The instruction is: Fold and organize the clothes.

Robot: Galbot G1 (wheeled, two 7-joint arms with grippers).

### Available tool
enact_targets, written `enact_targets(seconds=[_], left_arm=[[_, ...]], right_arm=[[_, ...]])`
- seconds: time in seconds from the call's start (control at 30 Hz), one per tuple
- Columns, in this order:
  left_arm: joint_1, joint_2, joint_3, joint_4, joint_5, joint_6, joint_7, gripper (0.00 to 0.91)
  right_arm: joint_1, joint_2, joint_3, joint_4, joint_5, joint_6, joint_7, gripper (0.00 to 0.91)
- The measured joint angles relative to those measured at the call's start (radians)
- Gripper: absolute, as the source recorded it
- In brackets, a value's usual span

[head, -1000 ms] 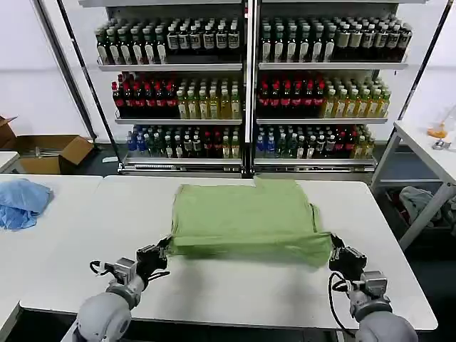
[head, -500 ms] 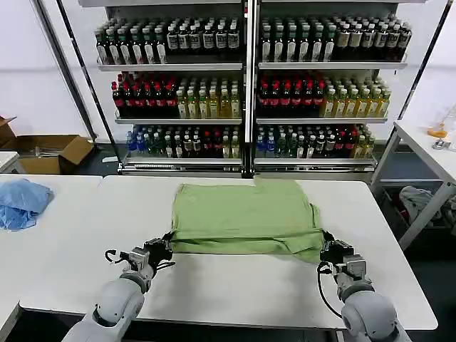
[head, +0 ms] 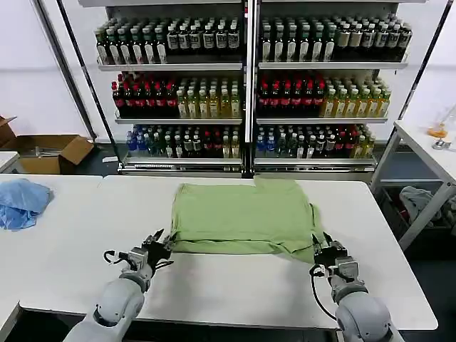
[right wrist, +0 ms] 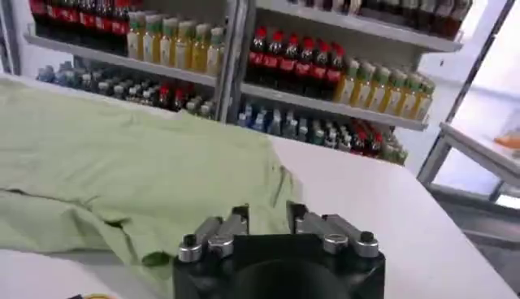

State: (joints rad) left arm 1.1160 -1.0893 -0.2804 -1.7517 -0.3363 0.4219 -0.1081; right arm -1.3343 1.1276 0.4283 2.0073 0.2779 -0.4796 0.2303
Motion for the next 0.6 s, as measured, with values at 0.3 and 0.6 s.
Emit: enact_targets(seconds=[0.3,0.6], left_arm=[[0.015,-0.012,-0.007,0.009,-0.015,0.009,-0.015,0.141],[0.023,-0.018,0.000,0.020,-0.015,0.008,-0.011,0.050]], right_arm=[[-0.029,0.035,0.002,-0.016,0.049,-0.027,0.037,0.665],[-0.015,0.044,-0.008,-0.058,0.128,-0.044,0.050,0.000]])
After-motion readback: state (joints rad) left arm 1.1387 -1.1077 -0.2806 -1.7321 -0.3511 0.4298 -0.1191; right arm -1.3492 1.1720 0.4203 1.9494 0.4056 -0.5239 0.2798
